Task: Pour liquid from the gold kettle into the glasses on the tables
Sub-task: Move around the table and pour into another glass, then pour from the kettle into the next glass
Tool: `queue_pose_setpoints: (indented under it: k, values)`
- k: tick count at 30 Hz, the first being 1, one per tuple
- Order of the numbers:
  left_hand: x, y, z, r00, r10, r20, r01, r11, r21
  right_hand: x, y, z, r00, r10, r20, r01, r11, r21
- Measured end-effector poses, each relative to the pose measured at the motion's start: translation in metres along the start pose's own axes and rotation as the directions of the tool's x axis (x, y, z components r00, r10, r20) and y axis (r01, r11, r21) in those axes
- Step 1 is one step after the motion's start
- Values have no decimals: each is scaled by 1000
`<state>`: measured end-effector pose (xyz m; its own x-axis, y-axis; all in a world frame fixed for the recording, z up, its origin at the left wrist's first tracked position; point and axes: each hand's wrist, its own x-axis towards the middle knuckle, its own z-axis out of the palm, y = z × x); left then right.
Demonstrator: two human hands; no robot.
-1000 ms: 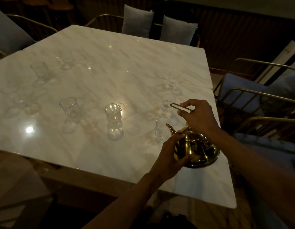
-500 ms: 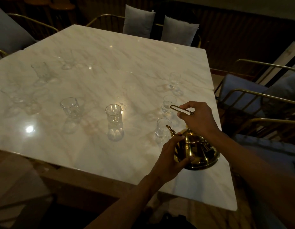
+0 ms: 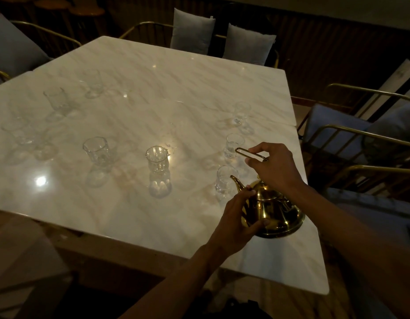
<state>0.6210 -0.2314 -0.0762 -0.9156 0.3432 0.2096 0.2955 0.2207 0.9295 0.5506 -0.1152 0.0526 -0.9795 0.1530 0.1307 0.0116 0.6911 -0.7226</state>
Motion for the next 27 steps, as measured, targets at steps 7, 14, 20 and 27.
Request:
queue_pose_setpoints:
  k: [7,14,20,27]
  values:
    - [-3,-3,3,1000,2,11,-3,1000,27,-8,2,-2,1000,-10,1,10,1000,6]
    - [-5,-6,1,999,26,35,-28,998,52,-24,9,-3,998,-21,-61,28,993,118]
    - [-5,-2,-3,991,128,29,-130,986,103,-39,16,-11,986,-62,-152,92,976,199]
    - [-13,10,-10,978,208,-32,-196,955,221,-51,15,-17,974,-90,-207,152,941,303]
